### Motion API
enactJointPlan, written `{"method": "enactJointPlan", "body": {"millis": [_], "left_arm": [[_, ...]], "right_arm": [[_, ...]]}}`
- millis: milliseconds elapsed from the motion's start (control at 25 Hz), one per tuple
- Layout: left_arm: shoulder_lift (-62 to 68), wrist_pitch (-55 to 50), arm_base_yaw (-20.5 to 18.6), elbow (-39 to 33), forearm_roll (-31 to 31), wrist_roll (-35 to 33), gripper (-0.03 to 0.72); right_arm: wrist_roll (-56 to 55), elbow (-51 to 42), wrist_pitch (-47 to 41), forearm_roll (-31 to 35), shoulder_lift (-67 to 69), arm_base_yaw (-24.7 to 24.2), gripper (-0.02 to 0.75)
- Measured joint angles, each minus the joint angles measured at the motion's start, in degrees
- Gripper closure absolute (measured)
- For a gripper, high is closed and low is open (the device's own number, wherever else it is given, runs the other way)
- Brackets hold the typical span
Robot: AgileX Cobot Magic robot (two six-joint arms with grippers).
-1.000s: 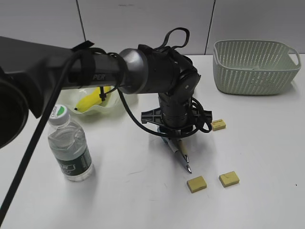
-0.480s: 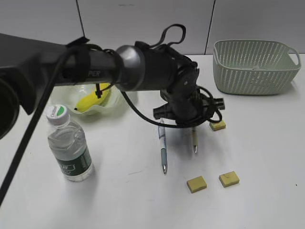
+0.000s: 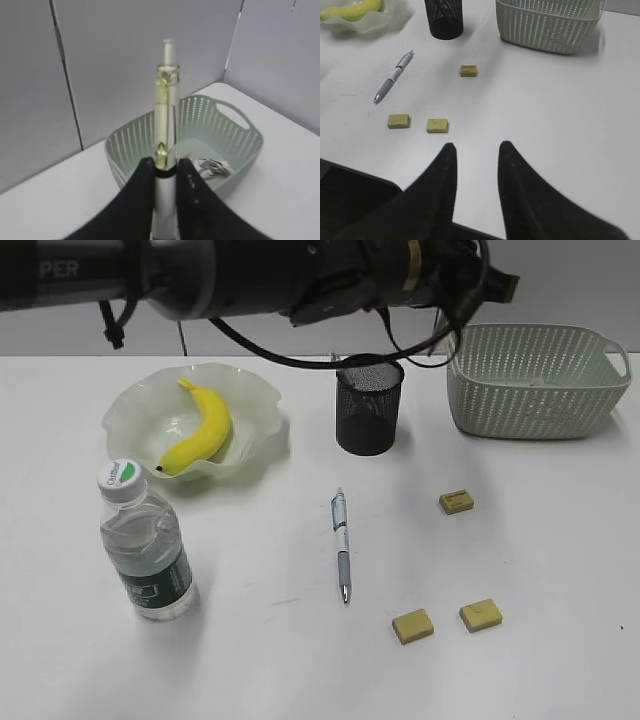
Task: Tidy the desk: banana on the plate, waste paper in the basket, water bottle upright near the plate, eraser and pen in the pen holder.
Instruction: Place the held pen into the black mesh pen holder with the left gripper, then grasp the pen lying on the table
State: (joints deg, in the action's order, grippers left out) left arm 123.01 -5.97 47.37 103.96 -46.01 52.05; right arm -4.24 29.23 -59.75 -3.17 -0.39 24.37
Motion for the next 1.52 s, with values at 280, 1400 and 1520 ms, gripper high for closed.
{"method": "enactJointPlan", "body": {"millis": [280,1400,1520], "left_arm": [[4.16,14.25,-8.91,-0.06,-4.22,0.00,0.601],[-7.25,-23.36,-6.65,-0.39,-0.39,-8.52,0.423],[-15.26,-30.92,-6.47,-4.55,5.87,-14.87,0.434]], "right_arm": [[0.00,0.00,0.01,0.00,0.00,0.00,0.502],[0.00,0.00,0.01,-0.29,0.00,0.00,0.502],[0.00,0.00,0.01,-0.29,0.00,0.00,0.502]]}}
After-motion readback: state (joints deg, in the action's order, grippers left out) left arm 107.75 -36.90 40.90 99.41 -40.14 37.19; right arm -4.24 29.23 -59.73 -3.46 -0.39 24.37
